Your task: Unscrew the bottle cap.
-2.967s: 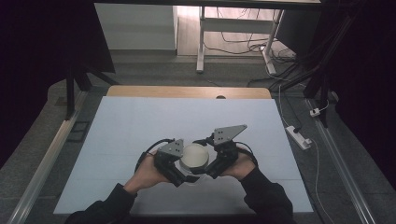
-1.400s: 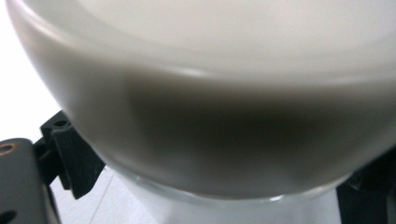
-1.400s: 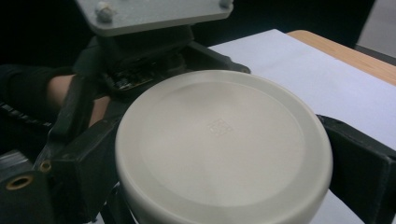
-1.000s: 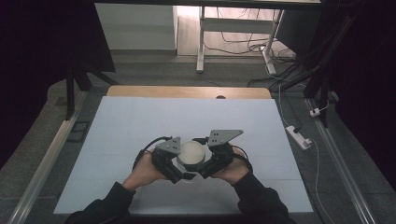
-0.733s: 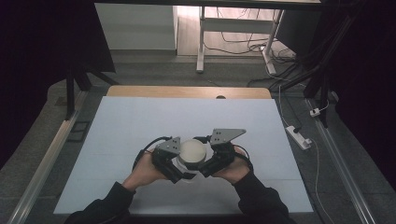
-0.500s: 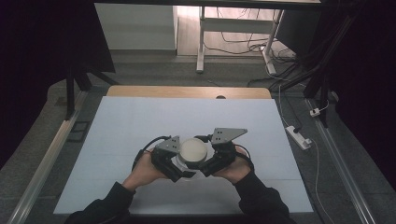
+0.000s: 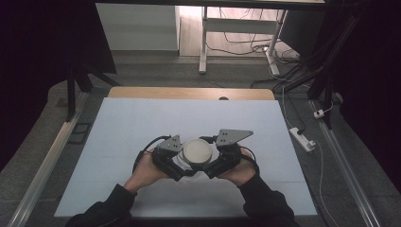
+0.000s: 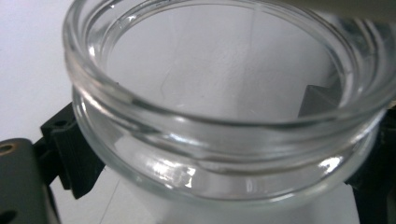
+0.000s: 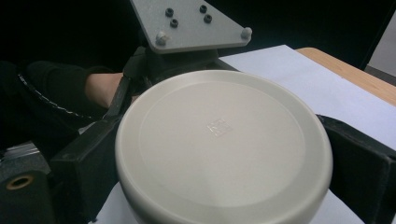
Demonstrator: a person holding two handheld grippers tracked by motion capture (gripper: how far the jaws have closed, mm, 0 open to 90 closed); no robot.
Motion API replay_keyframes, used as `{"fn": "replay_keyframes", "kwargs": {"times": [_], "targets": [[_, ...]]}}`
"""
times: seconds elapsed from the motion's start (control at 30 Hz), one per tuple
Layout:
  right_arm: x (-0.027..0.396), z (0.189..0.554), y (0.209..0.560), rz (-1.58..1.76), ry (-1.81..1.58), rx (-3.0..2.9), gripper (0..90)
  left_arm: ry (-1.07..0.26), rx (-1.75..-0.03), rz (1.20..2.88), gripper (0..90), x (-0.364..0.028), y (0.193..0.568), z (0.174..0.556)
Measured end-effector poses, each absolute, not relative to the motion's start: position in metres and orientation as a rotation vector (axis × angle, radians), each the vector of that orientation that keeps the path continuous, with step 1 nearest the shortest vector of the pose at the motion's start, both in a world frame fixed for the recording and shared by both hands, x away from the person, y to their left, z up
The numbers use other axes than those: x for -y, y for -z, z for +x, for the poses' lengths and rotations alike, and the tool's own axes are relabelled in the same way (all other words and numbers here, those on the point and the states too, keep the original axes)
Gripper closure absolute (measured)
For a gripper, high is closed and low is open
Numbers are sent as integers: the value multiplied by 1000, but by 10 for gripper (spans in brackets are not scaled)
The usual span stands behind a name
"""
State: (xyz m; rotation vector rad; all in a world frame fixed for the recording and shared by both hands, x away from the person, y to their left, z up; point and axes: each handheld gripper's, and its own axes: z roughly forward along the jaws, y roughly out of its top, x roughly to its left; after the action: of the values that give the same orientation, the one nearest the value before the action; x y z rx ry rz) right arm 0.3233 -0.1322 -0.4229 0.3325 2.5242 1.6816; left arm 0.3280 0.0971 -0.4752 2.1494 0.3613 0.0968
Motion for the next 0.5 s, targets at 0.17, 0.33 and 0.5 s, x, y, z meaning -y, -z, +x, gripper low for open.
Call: {"fn": "replay_keyframes", "kwargs": {"times": [0.17, 0.33, 0.5], "targets": [[134, 320, 421, 336, -1684, -2517, 76, -112, -415, 2140, 74, -100, 477, 333], [136, 316, 418, 335, -1680, -2508, 75, -134, -453, 2132, 74, -104, 476, 338], [135, 310, 417, 351, -1666, -2506, 75, -150, -479, 2125, 74, -106, 476, 342]]}}
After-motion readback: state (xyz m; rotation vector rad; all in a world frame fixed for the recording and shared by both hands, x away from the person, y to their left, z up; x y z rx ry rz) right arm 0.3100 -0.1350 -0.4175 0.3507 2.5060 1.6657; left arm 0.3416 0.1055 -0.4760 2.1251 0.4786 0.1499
